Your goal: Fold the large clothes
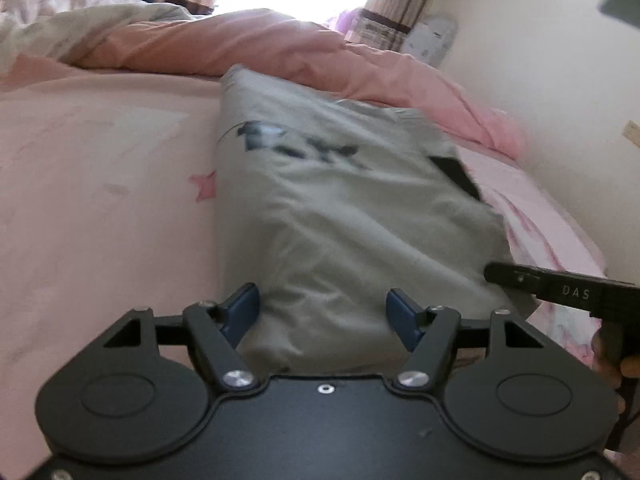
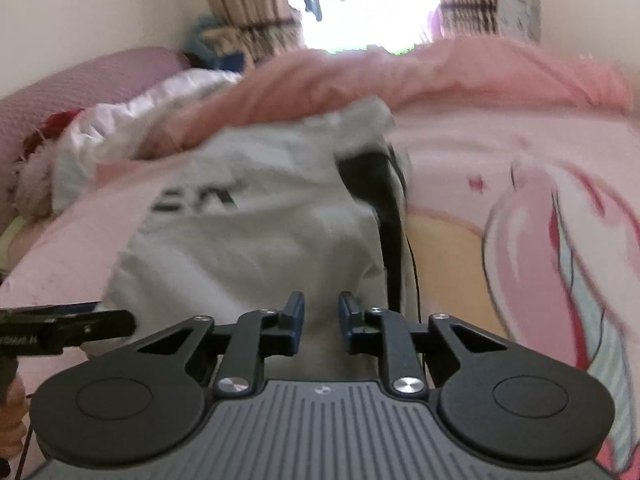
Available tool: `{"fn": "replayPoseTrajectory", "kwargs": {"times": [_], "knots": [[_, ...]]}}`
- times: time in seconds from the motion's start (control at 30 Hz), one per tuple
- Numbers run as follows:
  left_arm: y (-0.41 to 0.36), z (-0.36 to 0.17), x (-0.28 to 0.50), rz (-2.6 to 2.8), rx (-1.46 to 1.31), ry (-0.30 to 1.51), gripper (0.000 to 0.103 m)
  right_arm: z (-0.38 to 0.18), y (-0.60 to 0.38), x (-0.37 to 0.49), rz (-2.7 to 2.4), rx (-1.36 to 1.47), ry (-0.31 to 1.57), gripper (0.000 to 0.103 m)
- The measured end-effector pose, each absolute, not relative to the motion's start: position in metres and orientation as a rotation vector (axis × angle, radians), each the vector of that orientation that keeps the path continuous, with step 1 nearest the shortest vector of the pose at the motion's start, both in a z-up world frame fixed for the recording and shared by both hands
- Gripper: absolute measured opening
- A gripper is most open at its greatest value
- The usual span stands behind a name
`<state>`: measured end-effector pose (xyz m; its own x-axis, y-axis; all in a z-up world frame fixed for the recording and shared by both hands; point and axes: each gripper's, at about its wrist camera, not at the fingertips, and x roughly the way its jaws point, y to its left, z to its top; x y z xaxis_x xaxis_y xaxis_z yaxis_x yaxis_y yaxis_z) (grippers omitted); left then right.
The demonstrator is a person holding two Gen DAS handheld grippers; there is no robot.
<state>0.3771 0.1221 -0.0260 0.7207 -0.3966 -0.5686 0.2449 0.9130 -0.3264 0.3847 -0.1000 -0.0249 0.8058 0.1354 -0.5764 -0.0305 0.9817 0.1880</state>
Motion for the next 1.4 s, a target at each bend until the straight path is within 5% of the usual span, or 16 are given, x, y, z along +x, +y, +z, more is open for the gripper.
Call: {"fn": "replayPoseTrajectory", "kwargs": {"times": [0.07, 0.23, 0.43, 1.07, 1.4], "knots": [[0.114, -0.031, 0.369, -0.358, -0.155, 0.649, 0.068, -0.037, -0.107, 0.387, 0.067, 0.199, 0.636, 0.0], [0.113, -0.027, 0.377, -0.357, -0.13, 0.67, 0.069, -0.041, -0.121, 0.389, 0.055, 0.28, 0.645, 0.0], [0.118, 0.021, 0.389, -0.352, -0.177, 0.63, 0.068, -0.003, -0.112, 0.386, 0.061, 0.218, 0.548, 0.018], [0.086, -0.011, 0.426, -0.318, -0.085, 0.651, 0.074, -0.024, -0.101, 0.43, 0.009, 0.149, 0.588, 0.017], [0.094, 0.014, 0.375, -0.32, -0.123, 0.607, 0.074, -0.011, -0.094, 0.37, 0.05, 0.143, 0.545, 0.023]]}}
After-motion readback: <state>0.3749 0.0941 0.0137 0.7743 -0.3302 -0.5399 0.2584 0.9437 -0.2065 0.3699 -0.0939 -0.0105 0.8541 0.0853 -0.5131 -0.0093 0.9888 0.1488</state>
